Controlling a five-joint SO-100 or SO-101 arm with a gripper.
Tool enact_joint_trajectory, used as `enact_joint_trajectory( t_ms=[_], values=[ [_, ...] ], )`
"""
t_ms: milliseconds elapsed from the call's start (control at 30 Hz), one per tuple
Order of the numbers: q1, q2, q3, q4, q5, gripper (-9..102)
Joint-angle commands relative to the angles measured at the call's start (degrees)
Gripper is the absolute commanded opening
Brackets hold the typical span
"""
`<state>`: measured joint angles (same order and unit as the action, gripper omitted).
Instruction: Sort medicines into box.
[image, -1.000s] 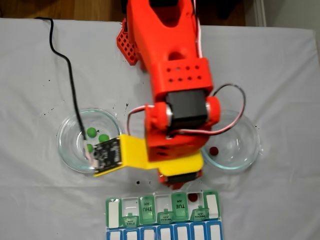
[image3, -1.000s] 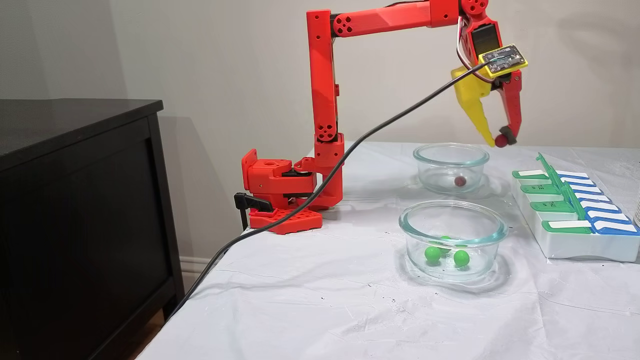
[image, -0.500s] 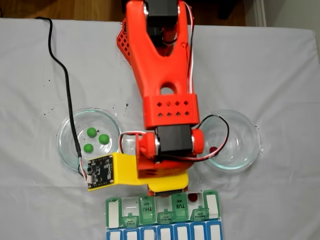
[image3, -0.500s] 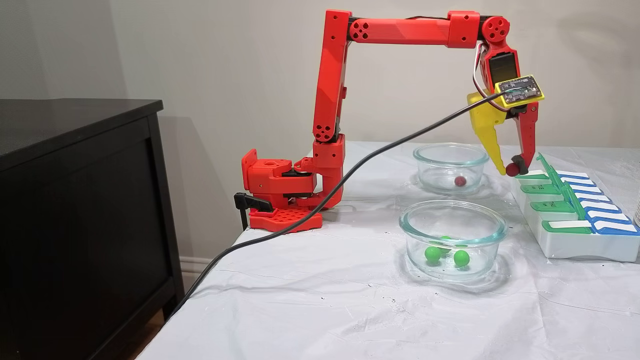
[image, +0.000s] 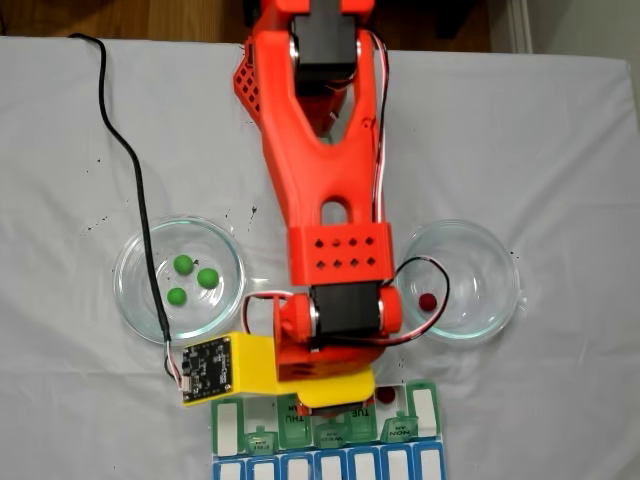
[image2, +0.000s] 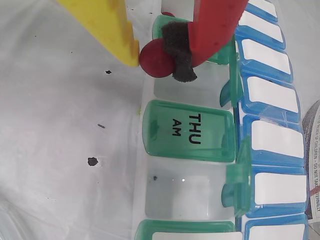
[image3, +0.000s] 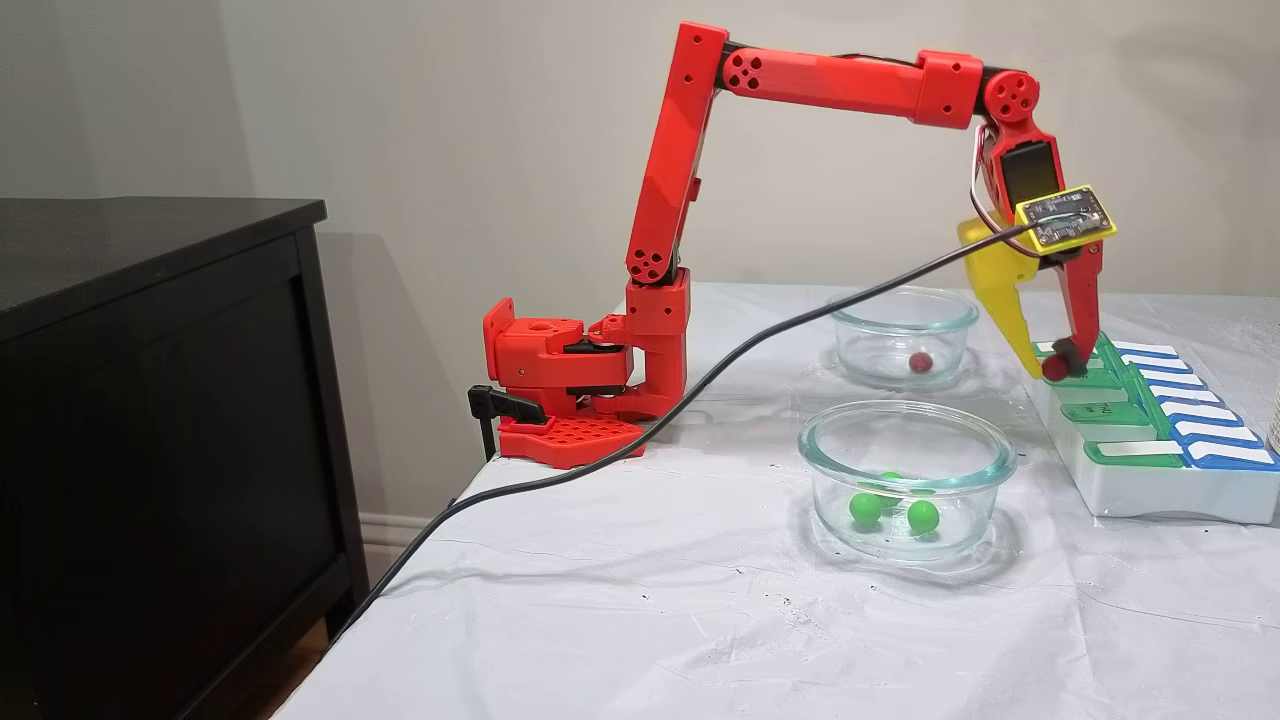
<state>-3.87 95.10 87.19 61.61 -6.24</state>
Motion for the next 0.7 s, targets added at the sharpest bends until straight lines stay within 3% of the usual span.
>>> enact_joint_trajectory(
  t_ms=[0, 233, 400, 500, 667],
  values=[
    [-1.1, 1.9, -5.7, -2.0, -1.8, 1],
    [-2.0, 1.9, -4.7, -3.8, -4.5, 17],
    [-2.6, 2.1, -3.7, -4.9, -5.4, 18],
    [-2.8, 2.3, -3.9, -5.0, -5.4, 16],
    [-4.8, 4.1, -4.3, -2.6, -4.3, 1]
  ],
)
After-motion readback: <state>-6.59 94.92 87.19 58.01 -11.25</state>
